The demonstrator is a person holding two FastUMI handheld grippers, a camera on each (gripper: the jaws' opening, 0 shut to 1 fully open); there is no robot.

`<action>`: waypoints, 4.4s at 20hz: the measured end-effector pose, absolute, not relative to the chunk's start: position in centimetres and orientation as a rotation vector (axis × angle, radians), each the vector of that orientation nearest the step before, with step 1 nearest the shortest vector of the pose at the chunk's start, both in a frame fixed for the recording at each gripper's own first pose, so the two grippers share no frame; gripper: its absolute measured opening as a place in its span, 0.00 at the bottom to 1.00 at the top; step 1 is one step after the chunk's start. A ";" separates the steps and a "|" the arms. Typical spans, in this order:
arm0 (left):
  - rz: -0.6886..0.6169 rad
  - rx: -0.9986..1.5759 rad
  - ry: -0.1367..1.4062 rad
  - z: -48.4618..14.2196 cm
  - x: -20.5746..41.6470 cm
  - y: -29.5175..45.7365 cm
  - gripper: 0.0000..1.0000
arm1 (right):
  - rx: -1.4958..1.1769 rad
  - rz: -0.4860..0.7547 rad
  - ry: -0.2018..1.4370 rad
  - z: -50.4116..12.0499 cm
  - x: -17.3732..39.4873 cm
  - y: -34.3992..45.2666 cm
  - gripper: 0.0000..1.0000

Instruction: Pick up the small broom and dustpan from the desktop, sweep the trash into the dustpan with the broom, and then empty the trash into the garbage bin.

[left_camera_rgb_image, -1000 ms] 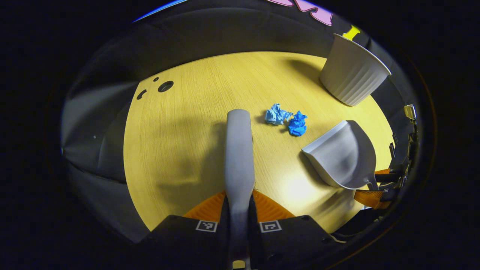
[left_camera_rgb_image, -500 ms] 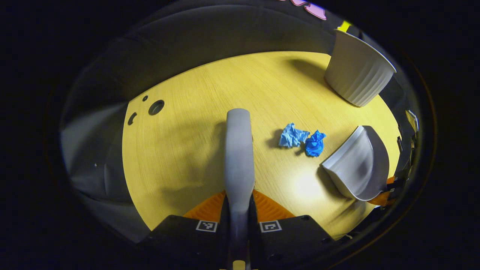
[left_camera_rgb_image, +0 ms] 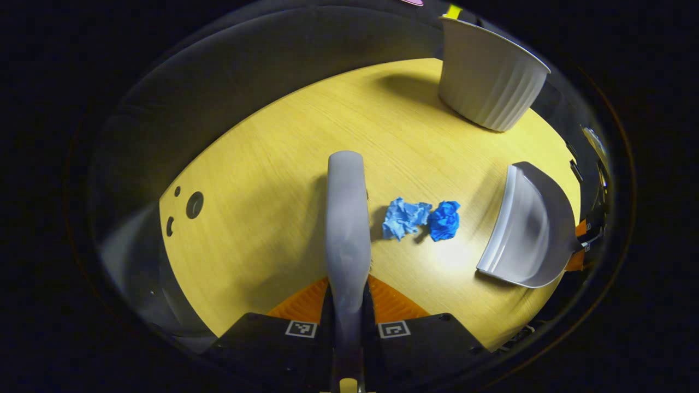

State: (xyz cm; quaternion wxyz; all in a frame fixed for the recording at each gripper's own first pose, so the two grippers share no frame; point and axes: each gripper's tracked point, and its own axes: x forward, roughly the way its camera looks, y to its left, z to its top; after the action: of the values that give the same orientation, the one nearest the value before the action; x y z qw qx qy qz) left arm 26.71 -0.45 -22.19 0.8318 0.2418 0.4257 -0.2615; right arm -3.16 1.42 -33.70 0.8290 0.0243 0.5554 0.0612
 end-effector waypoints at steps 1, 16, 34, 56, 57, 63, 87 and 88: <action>-0.579 0.526 0.904 -22.4 26.4 -0.9 0.30 | 0.043 0.137 1.176 -33.7 -3.2 1.2 0.33; -0.979 0.566 0.946 -23.7 14.0 -11.1 0.26 | -0.049 0.214 1.119 -33.5 -3.1 -0.9 0.33; -0.572 0.069 0.818 -23.6 9.3 -3.4 0.26 | 0.085 0.178 1.026 -31.9 -2.7 -0.8 0.33; -0.287 -0.261 0.843 -32.5 3.2 3.3 0.26 | 0.021 0.075 0.879 -22.4 4.0 -4.3 0.32; -0.269 -0.265 0.830 -32.0 3.5 3.4 0.26 | 0.006 0.065 0.855 -21.3 5.4 -5.5 0.32; -0.179 -0.352 0.762 -28.9 5.4 3.2 0.26 | -0.060 0.054 0.758 -18.7 14.0 -9.0 0.32; -0.081 -0.443 0.677 -25.1 6.5 3.8 0.26 | -0.829 -0.130 0.478 -24.2 26.2 -10.7 0.32; -0.084 -0.440 0.680 -25.2 6.5 3.9 0.26 | -0.879 -0.134 0.457 -24.1 26.3 -10.5 0.32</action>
State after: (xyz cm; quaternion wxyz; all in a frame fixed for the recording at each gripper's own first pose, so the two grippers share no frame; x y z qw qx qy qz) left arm 6.49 3.89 -25.16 0.9183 -0.2140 0.3305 -0.0407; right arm 26.34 -10.51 -24.08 0.8776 -0.4215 0.2191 -0.0643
